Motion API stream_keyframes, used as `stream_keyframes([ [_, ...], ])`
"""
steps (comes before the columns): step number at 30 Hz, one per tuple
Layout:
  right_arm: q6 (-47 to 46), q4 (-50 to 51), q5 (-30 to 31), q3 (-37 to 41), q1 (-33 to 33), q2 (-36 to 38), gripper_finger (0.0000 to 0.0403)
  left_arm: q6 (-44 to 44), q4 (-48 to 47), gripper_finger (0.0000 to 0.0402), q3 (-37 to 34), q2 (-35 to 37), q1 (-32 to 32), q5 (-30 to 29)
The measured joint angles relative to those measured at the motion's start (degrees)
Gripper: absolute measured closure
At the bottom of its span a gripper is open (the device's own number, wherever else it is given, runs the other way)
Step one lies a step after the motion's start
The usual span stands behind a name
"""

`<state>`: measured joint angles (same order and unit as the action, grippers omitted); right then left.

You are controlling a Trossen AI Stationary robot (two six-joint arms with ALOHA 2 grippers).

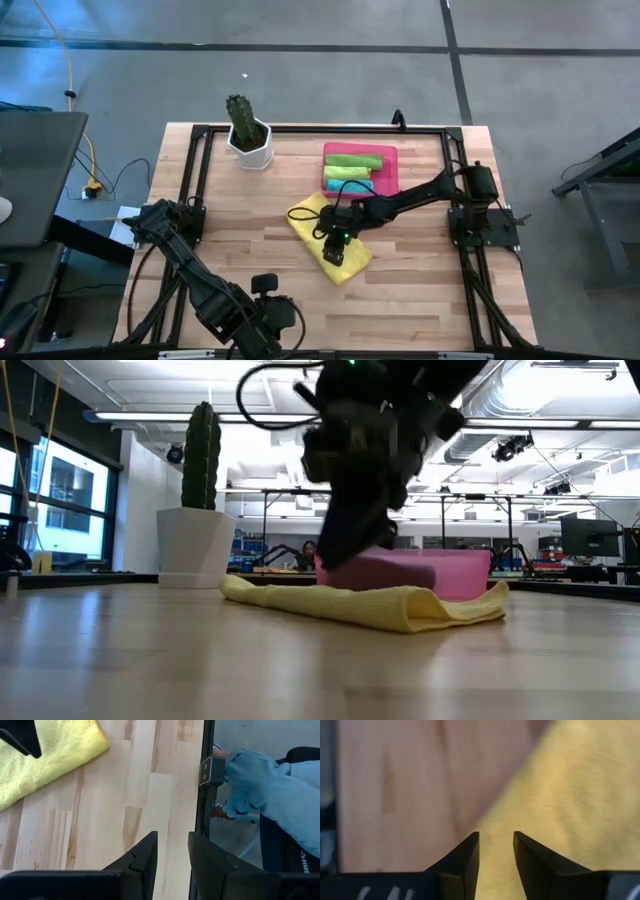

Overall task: Roll microfiber towels into tight, uniform cylinder then place into a basket
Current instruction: Roll the yellow microfiber cloth

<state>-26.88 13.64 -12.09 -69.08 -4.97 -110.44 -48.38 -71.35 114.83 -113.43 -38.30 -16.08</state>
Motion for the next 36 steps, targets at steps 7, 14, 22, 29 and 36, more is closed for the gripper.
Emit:
stream_keyframes([
  [7, 33.4, 8.1, -1.2, -4.8, -0.3, 1.1, 0.029, 0.1, -0.6, 0.0303, 0.0, 0.0, 0.0, 0.0],
  [14, 64.6, 8.2, 5.2, -3.8, -0.4, -0.8, 0.029, 0.1, -0.8, 0.0303, 0.0, 0.0, 0.0, -0.2],
  [22, 63.3, 8.4, 5.3, -3.8, 1.7, -4.5, 0.029, 0.6, -0.9, 0.0303, 0.0, 0.0, -0.1, -1.3],
  [29, 45.2, 8.0, 4.5, -4.0, 2.0, -6.2, 0.029, 0.6, -0.9, 0.0303, 0.0, 0.0, -0.1, -1.3],
  [36, 8.9, 0.7, 4.7, -3.8, 0.4, -6.7, 0.029, 0.6, -0.9, 0.0303, 0.0, 0.0, -0.1, -2.7],
])
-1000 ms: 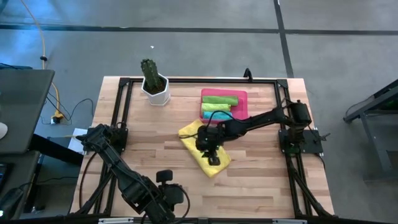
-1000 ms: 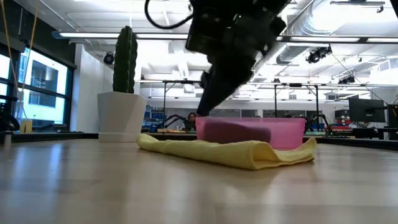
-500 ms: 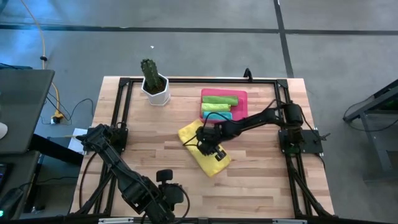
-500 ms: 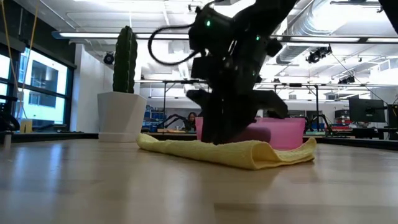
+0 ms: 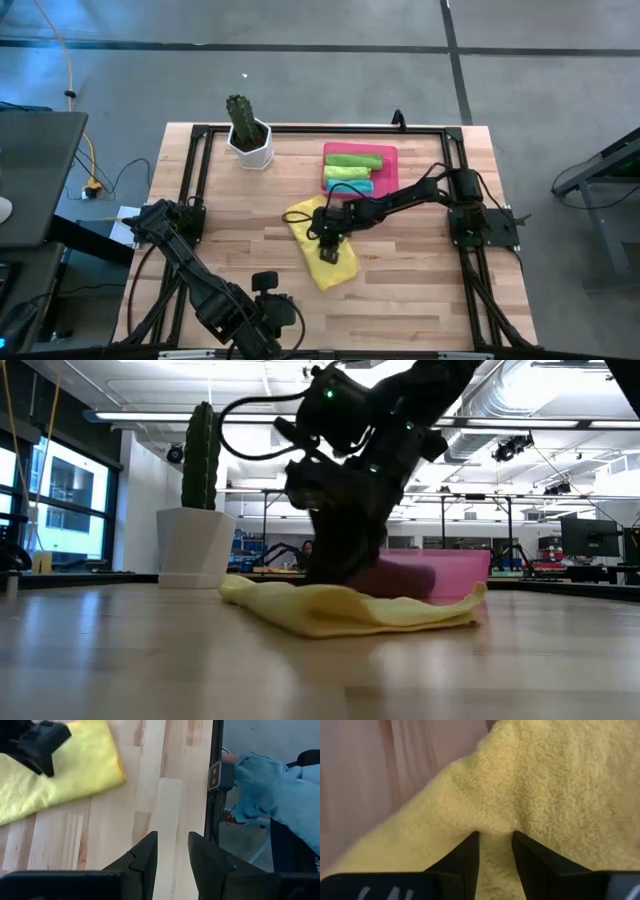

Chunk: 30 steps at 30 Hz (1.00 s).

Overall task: Roll microfiber towels into tight, uniform cylinder then place into a basket
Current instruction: Roll the yellow microfiber cloth

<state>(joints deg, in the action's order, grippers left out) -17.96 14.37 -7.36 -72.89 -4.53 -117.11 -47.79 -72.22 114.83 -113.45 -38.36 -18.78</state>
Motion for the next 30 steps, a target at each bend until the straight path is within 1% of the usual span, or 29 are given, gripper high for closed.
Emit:
stream_keyframes([
  [2, -7.6, -2.2, -0.2, 0.1, -0.7, -0.2, 0.029, 0.0, 0.0, 0.0303, 0.0, 0.0, 0.0, -0.1],
  [4, -10.6, -4.1, -0.2, 0.1, -1.7, -0.2, 0.029, 0.0, 0.0, 0.0303, 0.0, 0.0, 0.0, -0.1],
  [10, -10.6, -10.9, -0.6, 0.1, -4.6, -0.1, 0.0291, 0.0, 0.2, 0.0303, 0.0, 0.0, 0.0, -0.1],
  [13, -7.2, -9.6, -3.6, -1.4, -5.0, 0.5, 0.0291, 0.0, 0.2, 0.0303, 0.0, 0.0, 0.0, -0.1],
  [16, 2.4, -3.7, -6.6, -3.4, -4.9, 2.0, 0.0291, 0.0, 0.2, 0.0303, 0.0, 0.0, 0.0, -0.4],
  [18, 9.8, 3.2, -6.7, -4.6, -4.9, 2.8, 0.0291, 0.1, 0.2, 0.0303, 0.0, 0.0, 0.0, -2.0],
  [20, 14.8, 10.6, -6.6, -5.4, -5.5, 3.7, 0.0291, 1.2, 0.1, 0.0303, 0.0, 0.0, 0.0, -4.0],
  [22, 17.1, 16.5, -6.4, -5.7, -7.0, 5.2, 0.0295, 1.5, 0.1, 0.0303, 0.0, 0.0, -0.2, -5.7],
  [25, 19.8, 23.1, -6.0, -5.7, -10.3, 8.6, 0.0313, 1.9, 0.3, 0.0303, -0.4, 0.0, -0.4, -6.3],
  [28, 20.5, 28.0, -2.6, -5.8, -14.0, 11.6, 0.0333, 2.0, 0.2, 0.0303, -1.8, -0.1, -0.7, -6.3],
  [30, 18.2, 30.1, -0.6, -5.8, -16.2, 13.3, 0.0344, 1.6, 0.3, 0.0303, -2.9, -0.1, -0.7, -6.3],
])
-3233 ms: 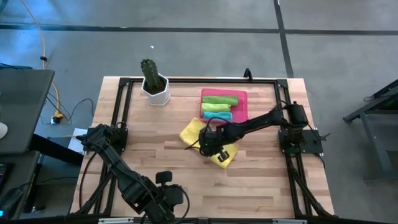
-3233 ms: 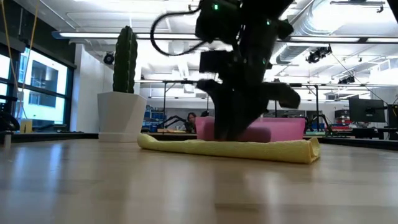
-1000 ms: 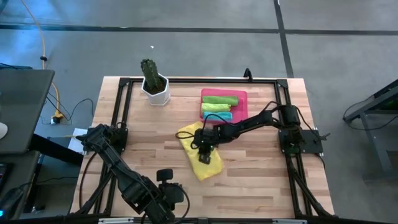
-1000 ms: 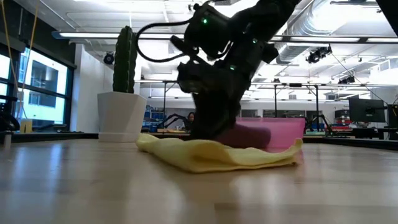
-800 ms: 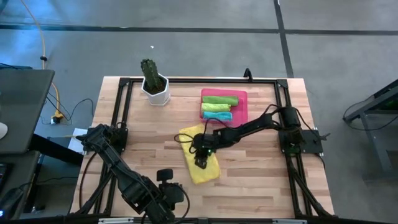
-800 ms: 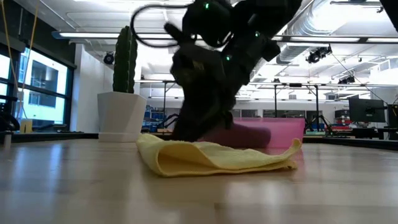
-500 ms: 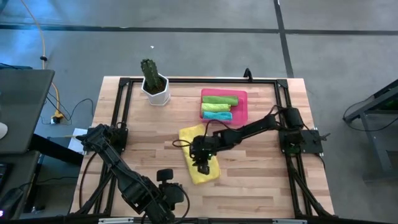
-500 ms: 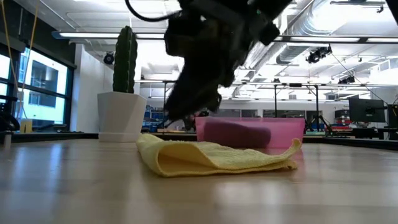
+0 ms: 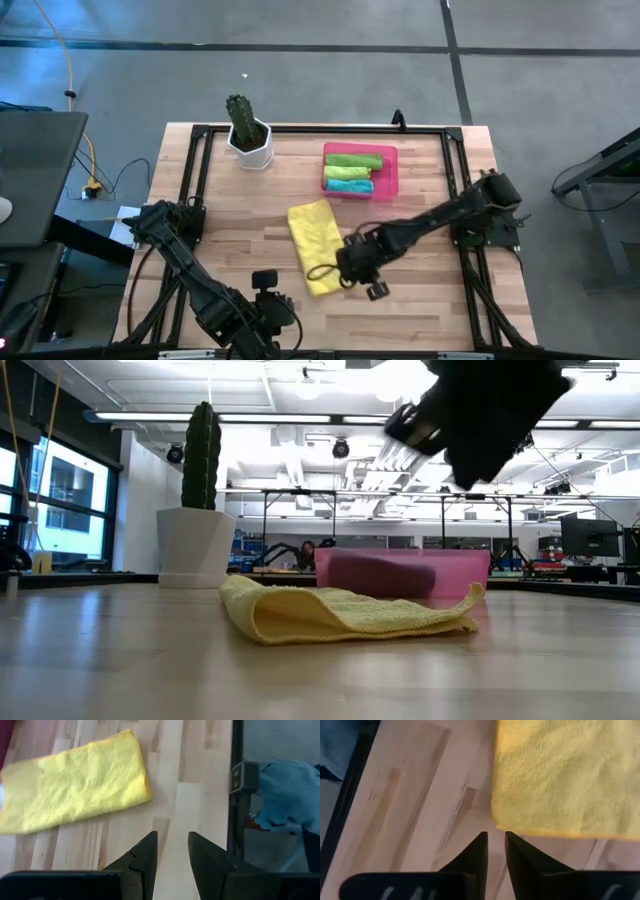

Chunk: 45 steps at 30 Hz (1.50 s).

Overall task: Roll microfiber towels into tight, uniform cylinder then place into a basket
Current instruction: Roll the yellow microfiber cloth

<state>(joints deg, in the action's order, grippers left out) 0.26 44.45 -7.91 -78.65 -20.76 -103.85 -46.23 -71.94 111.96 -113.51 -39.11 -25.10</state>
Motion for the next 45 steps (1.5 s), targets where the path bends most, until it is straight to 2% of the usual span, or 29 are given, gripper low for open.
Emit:
stream_keyframes([
  [3, -4.9, 1.9, 4.5, 0.0, -3.1, 1.9, 0.0351, -3.8, -0.6, 0.0303, -1.5, 0.0, 0.0, -0.4],
  [6, -9.9, 3.6, 10.2, 0.0, -5.9, 3.4, 0.0351, -7.7, -2.4, 0.0303, -2.5, 0.8, -0.5, -3.3],
  [10, -18.1, 5.2, 16.9, 0.7, -9.4, 5.0, 0.0351, -14.9, -7.7, 0.0303, -3.2, 2.5, -3.0, -8.7],
  [14, -26.5, -0.2, 27.6, 4.0, -13.7, 6.1, 0.0351, -26.3, -14.2, 0.0303, -5.5, 4.3, -6.5, -15.6],
  [18, -36.5, -5.4, 38.6, 10.0, -16.7, 8.4, 0.0351, -33.7, -14.0, 0.0303, -12.4, 8.6, -7.1, -16.4],
  [22, -39.1, -15.6, 45.5, 17.7, -18.1, 10.9, 0.0352, -31.4, -2.9, 0.0303, -25.9, 17.2, -4.9, -17.2],
  [24, -36.8, -21.8, 45.7, 21.8, -18.1, 12.3, 0.0352, -24.8, 6.1, 0.0303, -33.9, 21.7, -2.6, -17.5],
  [26, -31.9, -26.9, 45.2, 25.2, -17.2, 13.5, 0.0352, -14.5, 16.9, 0.0303, -40.6, 25.0, 0.9, -17.5],
  [28, -25.7, -29.9, 43.4, 27.9, -15.8, 14.5, 0.0352, -3.7, 26.9, 0.0303, -46.1, 27.4, 4.9, -14.7],
  [31, -19.3, -30.6, 39.9, 29.9, -13.7, 14.8, 0.0352, 8.1, 41.5, 0.0303, -51.3, 28.5, 11.1, -5.8],
  [35, -18.2, -30.5, 38.1, 30.8, -11.3, 14.9, 0.0352, 16.3, 57.4, 0.0303, -55.5, 27.0, 15.9, 10.3],
  [36, -18.2, -30.5, 37.7, 30.8, -10.9, 14.9, 0.0352, 17.8, 59.6, 0.0303, -56.3, 26.1, 16.3, 12.3],
  [40, -14.9, -32.4, 33.2, 30.8, -10.0, 14.9, 0.0339, 23.0, 66.3, 0.0303, -57.4, 21.7, 15.5, 12.4],
  [45, -10.2, -35.4, 23.6, 30.8, -10.0, 14.6, 0.0291, 28.6, 72.9, 0.0303, -57.6, 13.4, 14.1, 11.0],
])
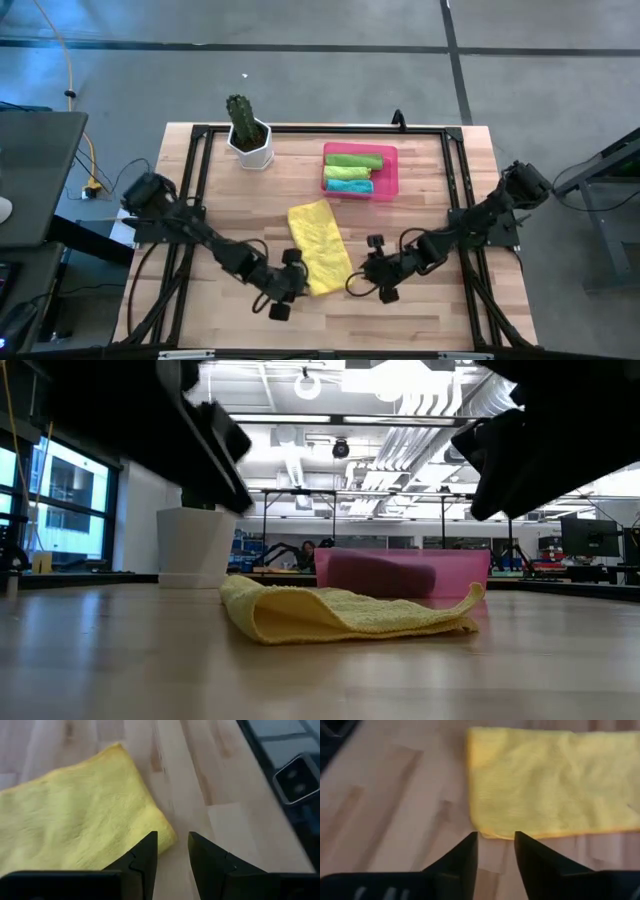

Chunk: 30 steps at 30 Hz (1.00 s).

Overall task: Roll microfiber towels into tight, uniform cylinder then place into a basket
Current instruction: Roll the yellow microfiber cloth

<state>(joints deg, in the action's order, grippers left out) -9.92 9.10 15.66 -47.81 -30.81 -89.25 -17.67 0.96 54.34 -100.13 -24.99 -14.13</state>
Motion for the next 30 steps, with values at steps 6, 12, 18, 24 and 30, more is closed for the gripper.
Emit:
stream_keyframes([
  [6, 7.2, -0.6, -2.6, 0.0, -0.1, 0.0, 0.0254, -2.4, 6.4, 0.0302, 1.1, -8.2, -0.2, -1.5],
  [12, 8.6, -1.7, -2.4, 0.0, 0.4, -2.4, 0.0251, 0.3, 6.1, 0.0302, 3.8, -10.8, -0.9, -0.9],
  [18, 8.9, -6.5, -2.1, 0.0, 0.6, -7.6, 0.0251, 2.5, 3.3, 0.0302, 3.8, -10.8, -0.5, -1.5],
  [24, 10.8, -8.1, -2.2, 0.0, 0.6, -10.3, 0.0251, 2.9, -1.4, 0.0302, 3.8, -10.8, 0.8, -0.7],
  [30, 10.9, -8.1, -1.9, 0.0, 0.6, -10.2, 0.0251, 0.5, -1.6, 0.0298, 3.8, -10.8, 1.0, 0.0],
])
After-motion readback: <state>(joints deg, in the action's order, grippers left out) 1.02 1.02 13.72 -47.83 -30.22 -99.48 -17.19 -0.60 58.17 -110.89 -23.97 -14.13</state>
